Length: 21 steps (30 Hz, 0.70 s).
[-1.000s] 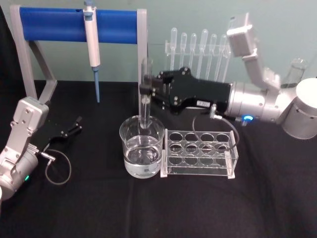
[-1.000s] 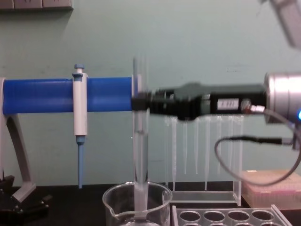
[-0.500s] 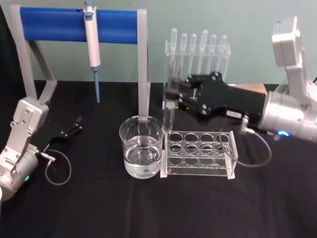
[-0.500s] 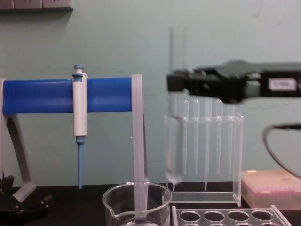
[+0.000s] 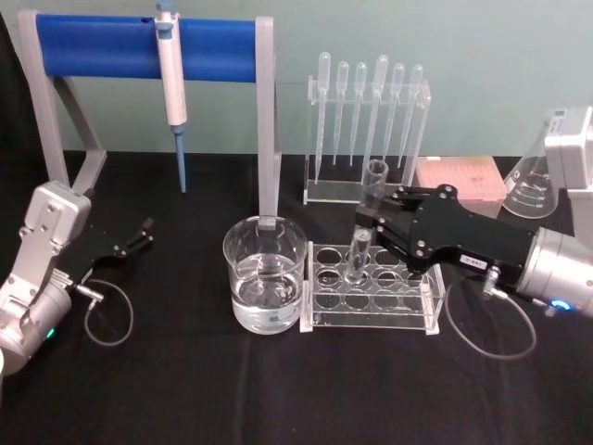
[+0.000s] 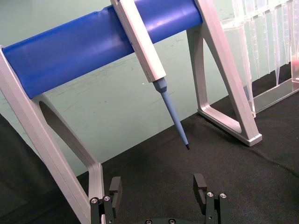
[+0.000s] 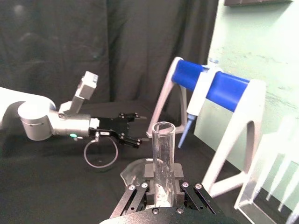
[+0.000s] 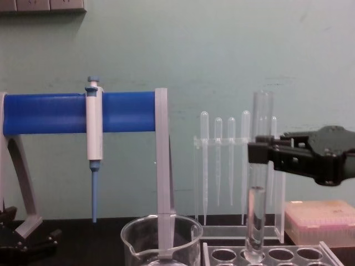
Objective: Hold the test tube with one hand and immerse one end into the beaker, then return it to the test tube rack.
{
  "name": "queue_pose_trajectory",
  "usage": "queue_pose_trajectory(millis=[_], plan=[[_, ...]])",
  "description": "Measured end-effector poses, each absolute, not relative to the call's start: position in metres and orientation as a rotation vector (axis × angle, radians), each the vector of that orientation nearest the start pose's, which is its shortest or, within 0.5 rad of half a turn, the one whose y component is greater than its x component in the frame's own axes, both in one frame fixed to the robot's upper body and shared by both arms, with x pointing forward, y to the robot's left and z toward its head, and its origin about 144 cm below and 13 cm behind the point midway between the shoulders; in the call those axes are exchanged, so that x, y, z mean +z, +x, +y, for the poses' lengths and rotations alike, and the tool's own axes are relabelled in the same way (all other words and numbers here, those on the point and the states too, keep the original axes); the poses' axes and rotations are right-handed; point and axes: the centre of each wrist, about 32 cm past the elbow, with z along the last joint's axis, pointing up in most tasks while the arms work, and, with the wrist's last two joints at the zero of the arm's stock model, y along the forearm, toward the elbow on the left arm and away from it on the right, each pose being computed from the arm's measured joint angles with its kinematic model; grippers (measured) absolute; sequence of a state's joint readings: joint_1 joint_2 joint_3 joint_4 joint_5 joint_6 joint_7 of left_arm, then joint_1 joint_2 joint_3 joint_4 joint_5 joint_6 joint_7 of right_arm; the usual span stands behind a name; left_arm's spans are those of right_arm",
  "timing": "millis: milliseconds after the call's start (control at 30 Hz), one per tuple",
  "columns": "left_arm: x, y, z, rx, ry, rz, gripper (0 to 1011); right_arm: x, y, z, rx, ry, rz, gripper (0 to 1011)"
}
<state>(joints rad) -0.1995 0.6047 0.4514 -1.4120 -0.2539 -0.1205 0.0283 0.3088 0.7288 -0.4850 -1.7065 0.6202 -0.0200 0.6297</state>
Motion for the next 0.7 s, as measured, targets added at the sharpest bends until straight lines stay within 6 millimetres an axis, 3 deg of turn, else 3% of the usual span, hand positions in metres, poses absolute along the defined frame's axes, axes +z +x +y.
queue_pose_trajectory(millis=[700], plan=[[1.140, 0.489, 0.310, 1.248, 0.304, -0.285, 1000, 1.226, 0.507, -0.296, -0.536, -0.053, -0.142, 231]])
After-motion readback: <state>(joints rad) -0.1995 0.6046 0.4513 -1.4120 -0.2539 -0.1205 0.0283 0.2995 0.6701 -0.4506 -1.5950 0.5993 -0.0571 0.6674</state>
